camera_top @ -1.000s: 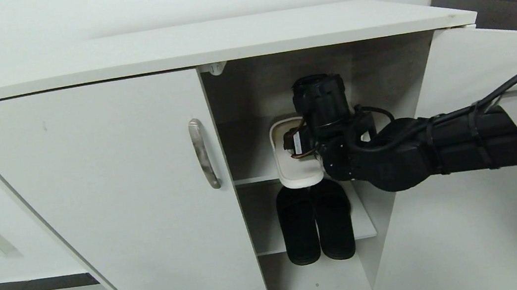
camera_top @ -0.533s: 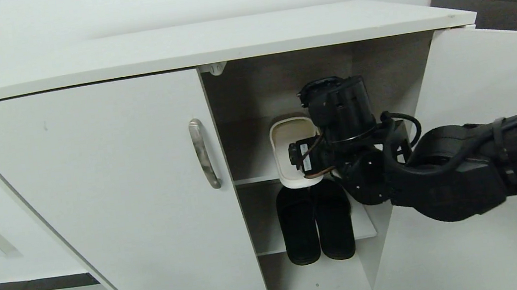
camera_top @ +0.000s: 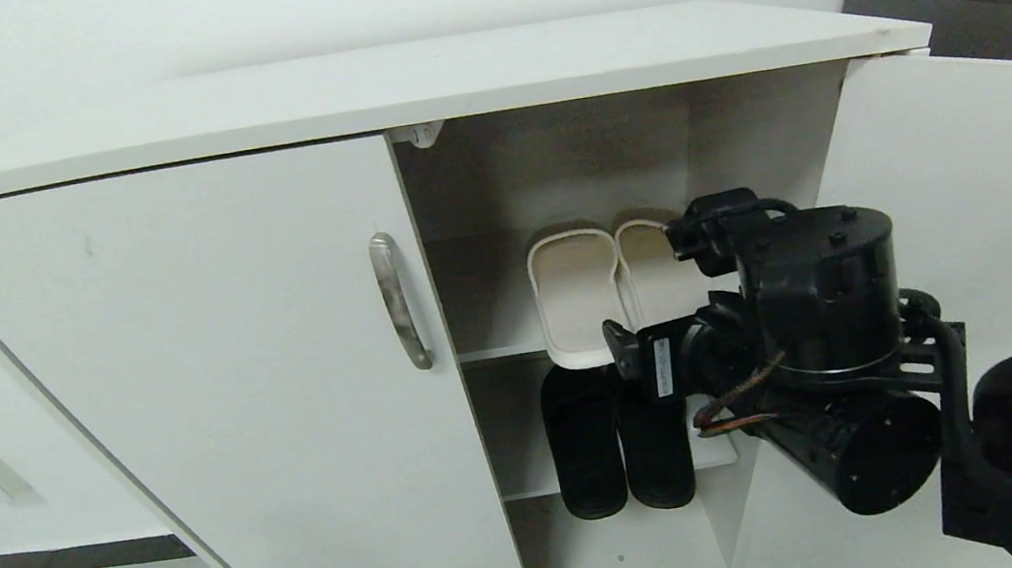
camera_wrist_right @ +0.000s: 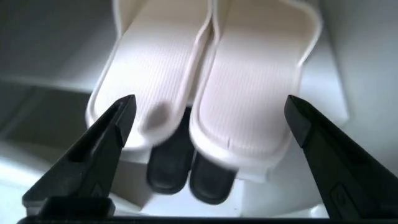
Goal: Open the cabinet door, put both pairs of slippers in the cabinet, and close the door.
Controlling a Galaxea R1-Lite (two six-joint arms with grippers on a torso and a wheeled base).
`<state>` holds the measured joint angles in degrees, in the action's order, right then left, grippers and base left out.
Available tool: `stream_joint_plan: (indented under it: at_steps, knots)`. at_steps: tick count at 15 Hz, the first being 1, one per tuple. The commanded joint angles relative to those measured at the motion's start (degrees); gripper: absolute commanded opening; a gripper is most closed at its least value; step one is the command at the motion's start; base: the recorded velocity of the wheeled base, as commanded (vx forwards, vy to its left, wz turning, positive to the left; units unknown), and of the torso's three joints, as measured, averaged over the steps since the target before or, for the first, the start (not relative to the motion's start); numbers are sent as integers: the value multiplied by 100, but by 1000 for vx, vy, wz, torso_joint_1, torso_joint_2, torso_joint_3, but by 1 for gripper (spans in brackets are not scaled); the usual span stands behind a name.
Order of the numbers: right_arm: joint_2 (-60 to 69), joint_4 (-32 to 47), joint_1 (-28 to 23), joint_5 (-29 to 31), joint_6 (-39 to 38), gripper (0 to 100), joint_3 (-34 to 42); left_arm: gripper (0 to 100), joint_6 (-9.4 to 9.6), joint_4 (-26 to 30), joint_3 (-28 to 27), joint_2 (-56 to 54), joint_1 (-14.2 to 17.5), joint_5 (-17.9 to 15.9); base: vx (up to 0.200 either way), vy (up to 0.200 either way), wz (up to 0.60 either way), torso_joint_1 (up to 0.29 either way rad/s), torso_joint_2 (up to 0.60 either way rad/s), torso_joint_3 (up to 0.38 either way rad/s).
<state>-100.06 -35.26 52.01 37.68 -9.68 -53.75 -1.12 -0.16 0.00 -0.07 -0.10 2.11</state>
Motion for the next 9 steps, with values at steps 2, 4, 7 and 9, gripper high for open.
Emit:
stream_joint_plan:
  at_steps: [2,4,7,9]
  knots:
    - [197,-658,55,-270,28,0,725,0,-2,-2,0,7,1,0,0,0,0,0,0,0]
    - [189,-684,64,-376,36,0,752,0,-2,-2,0,7,1,0,0,0,0,0,0,0]
    - [153,-693,222,-428,10,0,848,0,-2,-2,0,7,1,0,0,0,0,0,0,0]
    - [145,-702,310,-419,1,0,892,0,-2,-2,0,7,1,0,0,0,0,0,0,0]
